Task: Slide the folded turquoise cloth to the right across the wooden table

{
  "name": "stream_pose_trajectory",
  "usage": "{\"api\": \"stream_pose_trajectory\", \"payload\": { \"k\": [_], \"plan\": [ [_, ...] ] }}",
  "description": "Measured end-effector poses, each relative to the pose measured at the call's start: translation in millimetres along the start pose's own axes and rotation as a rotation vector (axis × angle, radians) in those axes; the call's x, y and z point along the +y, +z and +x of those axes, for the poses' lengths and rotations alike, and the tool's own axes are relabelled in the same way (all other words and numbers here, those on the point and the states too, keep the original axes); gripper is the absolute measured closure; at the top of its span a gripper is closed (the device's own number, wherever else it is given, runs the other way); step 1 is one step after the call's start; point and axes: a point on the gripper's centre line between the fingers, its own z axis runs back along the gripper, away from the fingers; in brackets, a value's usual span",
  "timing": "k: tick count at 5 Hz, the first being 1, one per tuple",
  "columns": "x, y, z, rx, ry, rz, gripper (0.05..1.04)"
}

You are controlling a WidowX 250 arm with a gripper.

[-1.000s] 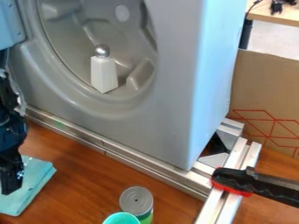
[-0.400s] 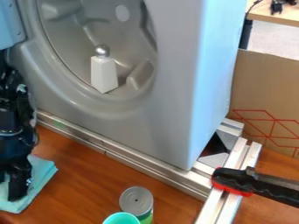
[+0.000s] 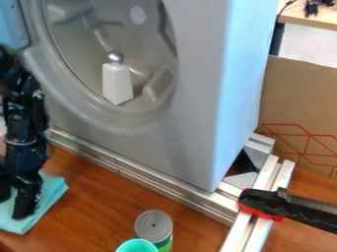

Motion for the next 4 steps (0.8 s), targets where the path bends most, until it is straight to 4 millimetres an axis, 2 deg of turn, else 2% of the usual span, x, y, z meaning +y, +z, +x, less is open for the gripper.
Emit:
{"api": "stream_pose_trajectory", "payload": {
  "k": [2, 3, 4],
  "plan": [
    [-3.8, 20.3, 48.6, -0.098, -0.124, 0.032, 0.082],
    [-4.0, 22.5, 52.1, -0.108, -0.133, 0.033, 0.082],
    [-7.9, 25.4, 44.3, -0.115, -0.115, 0.038, 0.082]
  ]
}}
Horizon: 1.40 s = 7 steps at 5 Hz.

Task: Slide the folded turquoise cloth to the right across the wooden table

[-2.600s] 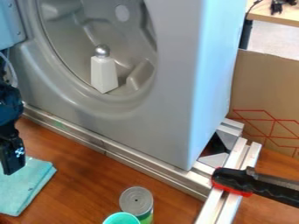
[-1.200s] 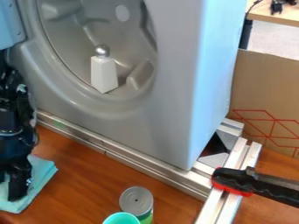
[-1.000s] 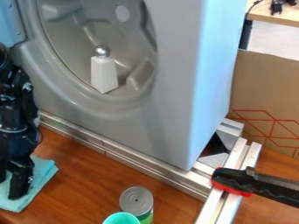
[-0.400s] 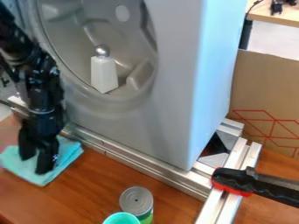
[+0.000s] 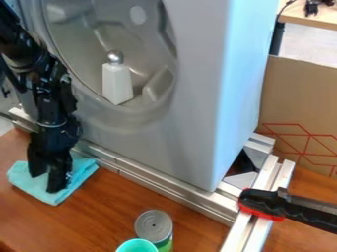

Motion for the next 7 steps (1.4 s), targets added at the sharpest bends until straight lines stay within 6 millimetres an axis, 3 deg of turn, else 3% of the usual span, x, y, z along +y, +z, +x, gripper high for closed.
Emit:
{"api": "stream_pose_trajectory", "payload": {
  "k": [2, 3, 6, 7],
  "plan": [
    [3.9, 36.1, -19.0, 0.003, 0.009, -0.014, 0.083],
    [8.8, 40.2, -26.0, 0.014, 0.01, -0.018, 0.083],
    [-0.8, 89.1, -54.6, -0.192, -0.064, 0.03, 0.083],
    [-2.7, 89.3, -60.1, -0.2, -0.052, 0.029, 0.083]
  ]
}}
